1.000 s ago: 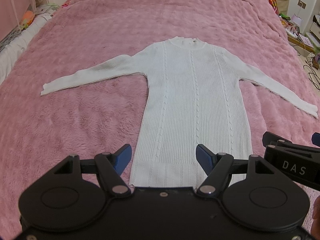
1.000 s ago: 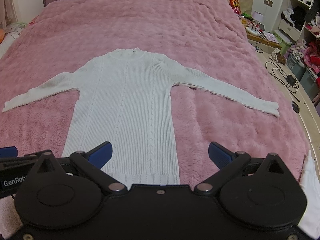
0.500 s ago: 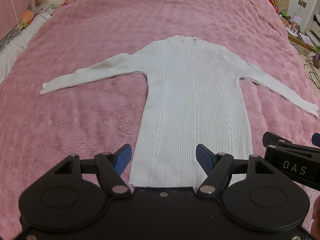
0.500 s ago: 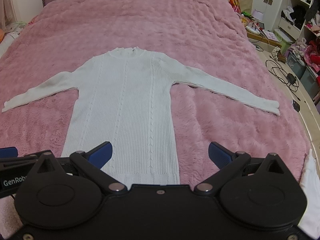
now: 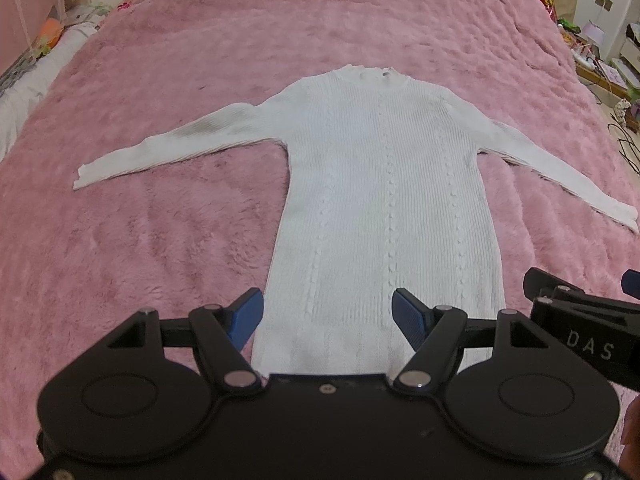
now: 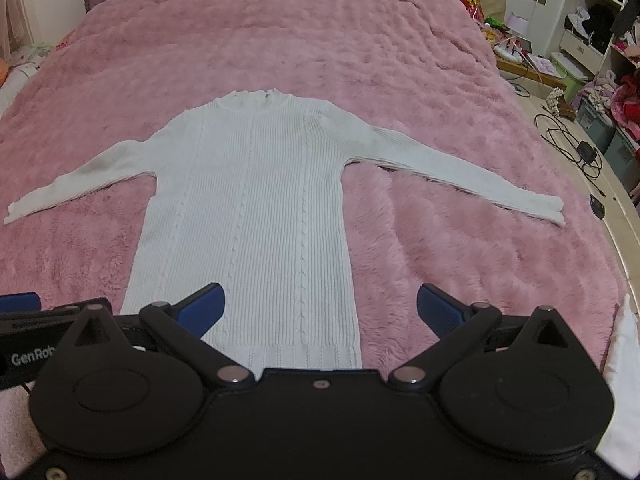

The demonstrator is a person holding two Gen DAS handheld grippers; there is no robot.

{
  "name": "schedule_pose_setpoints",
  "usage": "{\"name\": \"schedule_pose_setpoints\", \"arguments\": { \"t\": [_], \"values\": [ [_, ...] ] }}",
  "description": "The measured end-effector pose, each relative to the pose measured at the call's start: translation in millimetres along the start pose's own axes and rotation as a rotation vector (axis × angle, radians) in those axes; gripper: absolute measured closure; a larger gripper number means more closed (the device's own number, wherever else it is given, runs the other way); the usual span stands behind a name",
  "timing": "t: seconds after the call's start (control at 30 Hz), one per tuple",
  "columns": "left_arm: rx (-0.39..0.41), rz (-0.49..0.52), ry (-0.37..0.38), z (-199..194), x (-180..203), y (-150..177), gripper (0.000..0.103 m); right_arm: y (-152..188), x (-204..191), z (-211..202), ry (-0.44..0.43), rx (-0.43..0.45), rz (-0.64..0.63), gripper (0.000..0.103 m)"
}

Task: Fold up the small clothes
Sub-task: 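Reach the right tool to a sweater sleeve cuff and grasp it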

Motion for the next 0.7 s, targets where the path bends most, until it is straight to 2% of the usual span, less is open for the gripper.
{"name": "schedule_pose_setpoints", "arguments": {
  "t": [0.33,0.7],
  "values": [
    [0.039,0.054,0.053,19.2,38.0,-38.2,0.028,-27.8,50.4,10.8,0.067,0.055,0.108,0.0],
    [0.108,0.146,0.165,79.4,124.6,-111.1,0.028,-75.0,140.7,38.2,0.192,0.293,0.123,0.0]
  ]
}}
Point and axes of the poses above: each gripper's, at about its wrist camera, not at the fingertips, and z roughly the way its jaws point, x to its right, y to its underside, the point moved 10 cm from there along z, roughly the way its jaws point, and after that the axes turned 2 degrees about y, right-handed, at the moved point
